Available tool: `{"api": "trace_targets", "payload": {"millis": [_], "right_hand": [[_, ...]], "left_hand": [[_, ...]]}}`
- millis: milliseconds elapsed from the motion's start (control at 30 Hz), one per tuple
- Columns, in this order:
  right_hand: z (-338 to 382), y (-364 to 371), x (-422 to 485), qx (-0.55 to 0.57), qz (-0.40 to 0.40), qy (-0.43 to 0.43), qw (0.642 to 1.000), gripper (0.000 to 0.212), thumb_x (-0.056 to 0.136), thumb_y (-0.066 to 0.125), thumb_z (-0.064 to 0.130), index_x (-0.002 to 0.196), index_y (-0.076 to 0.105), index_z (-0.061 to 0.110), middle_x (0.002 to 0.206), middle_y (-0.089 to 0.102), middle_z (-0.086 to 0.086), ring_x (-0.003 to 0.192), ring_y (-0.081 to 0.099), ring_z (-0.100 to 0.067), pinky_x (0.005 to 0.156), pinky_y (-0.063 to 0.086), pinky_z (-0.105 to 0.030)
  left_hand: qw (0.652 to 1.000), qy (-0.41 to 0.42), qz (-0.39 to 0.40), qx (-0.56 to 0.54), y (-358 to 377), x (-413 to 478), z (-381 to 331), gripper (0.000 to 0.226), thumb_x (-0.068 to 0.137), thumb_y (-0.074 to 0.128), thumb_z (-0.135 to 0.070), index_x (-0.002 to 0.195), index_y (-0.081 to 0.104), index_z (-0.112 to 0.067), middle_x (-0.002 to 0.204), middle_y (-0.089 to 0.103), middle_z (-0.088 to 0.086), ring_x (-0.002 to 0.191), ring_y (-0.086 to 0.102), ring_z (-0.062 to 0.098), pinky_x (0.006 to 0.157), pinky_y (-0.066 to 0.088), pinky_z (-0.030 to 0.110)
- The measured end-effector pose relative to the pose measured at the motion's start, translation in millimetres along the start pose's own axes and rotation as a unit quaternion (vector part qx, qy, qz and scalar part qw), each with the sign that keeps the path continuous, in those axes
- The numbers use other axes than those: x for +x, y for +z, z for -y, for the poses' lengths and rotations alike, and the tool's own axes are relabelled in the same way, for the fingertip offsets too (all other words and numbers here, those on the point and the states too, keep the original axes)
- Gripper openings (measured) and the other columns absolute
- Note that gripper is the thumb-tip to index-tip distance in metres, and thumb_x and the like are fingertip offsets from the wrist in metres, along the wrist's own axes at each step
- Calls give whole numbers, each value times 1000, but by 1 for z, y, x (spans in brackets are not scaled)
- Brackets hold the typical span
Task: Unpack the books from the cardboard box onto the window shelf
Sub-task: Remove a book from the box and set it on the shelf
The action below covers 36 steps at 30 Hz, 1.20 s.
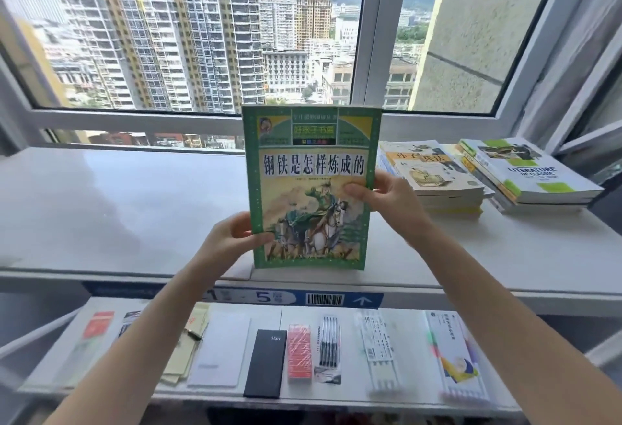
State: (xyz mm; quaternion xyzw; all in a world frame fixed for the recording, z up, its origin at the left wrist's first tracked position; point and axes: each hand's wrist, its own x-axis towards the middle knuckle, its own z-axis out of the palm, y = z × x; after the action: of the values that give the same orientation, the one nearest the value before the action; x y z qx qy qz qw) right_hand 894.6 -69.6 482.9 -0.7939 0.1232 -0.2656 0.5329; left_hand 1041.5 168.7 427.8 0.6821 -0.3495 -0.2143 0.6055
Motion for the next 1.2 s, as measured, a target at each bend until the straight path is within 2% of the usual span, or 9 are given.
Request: {"api": "trace_targets", "payload": {"millis": [167, 267, 500, 567, 733, 800, 933, 1067, 1200], "right_hand": [[35, 35, 44, -14, 16, 12, 1000, 27, 76, 73, 42, 87, 69, 17, 75, 75, 7, 66, 71, -8, 53, 54, -18], [54, 70, 84, -39, 25, 46, 998, 44, 73, 72, 50, 87, 69, 9, 72, 75, 2, 65, 72, -9, 53, 55, -20], [60, 160, 169, -22, 43, 205, 978, 33, 81, 70, 38, 77, 58, 8, 47, 67, 4, 44, 66, -8, 40, 49, -16], [50, 183, 181, -28, 30, 231, 972, 32, 82, 69, 37, 77, 57, 8, 46, 66, 4, 42, 65, -8, 40, 49, -17], [21, 210, 197, -4, 2, 311, 950, 27, 86, 67, 29, 78, 54, 6, 54, 65, 0, 37, 62, -10, 36, 45, -16], [8, 211, 198, -10, -17, 336, 942, 25, 85, 67, 31, 77, 57, 9, 64, 64, 0, 42, 61, -12, 42, 46, -18], [-12, 209, 195, 1, -39, 372, 927, 22, 85, 68, 32, 75, 61, 13, 57, 68, 7, 47, 64, -6, 46, 50, -18], [-29, 207, 193, -33, -43, 393, 918, 30, 82, 70, 36, 88, 63, 7, 96, 70, -11, 88, 68, -27, 86, 55, -41], [-27, 209, 191, -52, -46, 391, 918, 30, 82, 70, 37, 83, 61, 9, 102, 70, -13, 95, 67, -29, 93, 52, -42]], "left_hand": [[999, -46, -11, -6, -55, 10, -25, 54, 56, 72, -50, 103, 69, -24, 94, 76, -6, 83, 72, 12, 65, 53, 18], [997, -67, -23, -19, -101, 26, -35, 46, 63, 71, -43, 104, 68, -21, 94, 76, -1, 85, 72, 18, 66, 54, 22], [980, -189, -17, -57, -202, 76, -30, 54, 76, 65, -32, 120, 61, 0, 114, 67, 19, 87, 65, 28, 82, 50, 34], [974, -218, 7, -58, -219, 90, -20, 48, 81, 63, -30, 118, 61, 1, 110, 68, 17, 78, 67, 23, 76, 52, 31], [951, -292, 48, -91, -227, 118, 13, 22, 86, 63, -27, 93, 65, -6, 69, 75, 1, 52, 69, 11, 44, 52, 17], [945, -306, 66, -95, -223, 128, 23, 22, 86, 63, -28, 91, 64, -7, 64, 73, 0, 47, 66, 10, 39, 48, 16], [940, -317, 90, -93, -214, 146, 38, 22, 86, 65, -29, 88, 64, -7, 59, 72, 0, 45, 65, 10, 38, 47, 16], [934, -327, 132, -55, -208, 149, 47, 23, 86, 65, -31, 84, 65, -9, 53, 69, -1, 40, 62, 9, 35, 45, 15], [942, -300, 120, 95, -208, 155, 45, 40, 81, 67, -45, 82, 64, -5, 43, 62, -3, 38, 61, 12, 39, 49, 19]]}}
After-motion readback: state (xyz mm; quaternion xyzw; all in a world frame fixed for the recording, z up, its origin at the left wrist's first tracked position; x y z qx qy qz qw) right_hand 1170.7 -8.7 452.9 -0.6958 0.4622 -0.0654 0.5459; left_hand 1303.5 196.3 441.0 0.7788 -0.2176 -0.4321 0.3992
